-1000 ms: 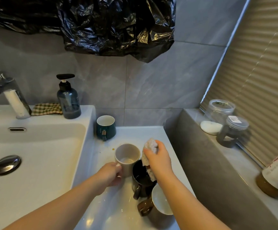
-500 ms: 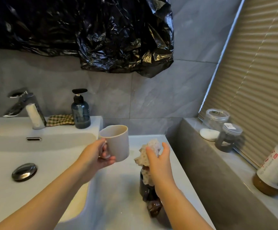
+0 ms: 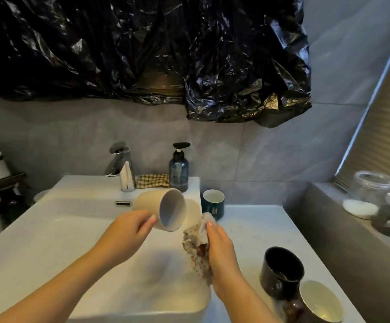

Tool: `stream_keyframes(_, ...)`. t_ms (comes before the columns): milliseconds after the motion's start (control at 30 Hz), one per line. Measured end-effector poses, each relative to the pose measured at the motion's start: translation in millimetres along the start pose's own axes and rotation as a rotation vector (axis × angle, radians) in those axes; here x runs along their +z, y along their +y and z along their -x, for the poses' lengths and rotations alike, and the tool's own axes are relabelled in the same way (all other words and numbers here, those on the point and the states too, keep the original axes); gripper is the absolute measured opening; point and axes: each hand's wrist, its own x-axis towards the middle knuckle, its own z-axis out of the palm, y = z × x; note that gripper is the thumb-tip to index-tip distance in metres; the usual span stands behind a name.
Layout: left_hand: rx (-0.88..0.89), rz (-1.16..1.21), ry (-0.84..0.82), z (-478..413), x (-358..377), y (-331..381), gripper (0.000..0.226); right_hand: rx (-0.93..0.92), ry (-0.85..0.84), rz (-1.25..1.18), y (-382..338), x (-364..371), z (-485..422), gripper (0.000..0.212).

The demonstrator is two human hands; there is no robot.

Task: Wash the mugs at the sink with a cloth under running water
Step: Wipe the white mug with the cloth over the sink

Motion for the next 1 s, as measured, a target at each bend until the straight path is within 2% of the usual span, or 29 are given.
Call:
stream_keyframes(100, 0.29, -0.271, 0.058, -0.5, -7.6, -27.2, 0.035, 0.078, 0.011, -0.062, 5.7, 16.3, -1.9, 0.038)
stream_keyframes(200, 0.513, -0.508, 0.062, -1.8, -12.8, -40.9, 0.016, 0.2, 0.017, -0.203, 6.5, 26.6, -2.6, 0.047)
stream_keyframes(233, 0.556, -0.567, 0.052, -2.9, -12.6, -43.4, 0.02, 0.24, 0.02, -0.247, 5.6, 28.0, -2.3, 0.049)
stream_keyframes(400, 0.618, -0.637, 0.025, -10.5, -9.1, -57.1, 0.035, 0.366, 0.002, -0.378, 4.0, 28.2, 6.7, 0.061)
stream_keyframes(533, 0.612, -0.6, 0.06, -12.0, -4.6, -59.0, 0.036, 0.343, 0.026, -0.416, 9.3, 24.1, 4.9, 0.056)
stream_keyframes(633, 0.538, -0.491, 0.054, -10.0, -1.7, -56.7, 0.032, 0.317, 0.026, -0.425, 13.1, 20.6, -0.2, 0.053)
stream_keyframes(700, 0.421, -0.364, 0.069, -4.1, -0.7, -41.9, 0.021, 0.295, 0.024, -0.437, 14.2, 19.0, -2.8, 0.056)
stream_keyframes(733, 0.298, -0.223, 0.093, -3.3, 0.8, -34.9, 0.02, 0.279, 0.021, -0.436, 13.6, 19.4, -2.2, 0.056)
stream_keyframes(767, 0.1, -0.035, 0.11, -3.3, 2.4, -27.6, 0.021, 0.262, 0.026, -0.431, 13.4, 20.1, -1.6, 0.056)
stream_keyframes(833, -0.464, 0.516, 0.007, -1.2, 8.3, -16.5, 0.024, 0.211, 0.013, -0.401, 13.8, 25.6, 1.3, 0.056)
stream_keyframes(867, -0.668, 0.738, 0.006, -0.4, 13.4, -13.2, 0.028, 0.173, -0.01, -0.356, 15.1, 29.0, 3.8, 0.057)
stream_keyframes(933, -0.852, 0.969, 0.002, 7.0, 21.0, -1.5, 0.033, 0.057, -0.07, -0.186, 21.1, 40.3, 6.7, 0.051)
stream_keyframes(1000, -0.863, 1.048, -0.061, 16.1, 28.3, 14.7, 0.035, -0.061, -0.103, 0.041, 30.2, 55.3, 10.0, 0.03)
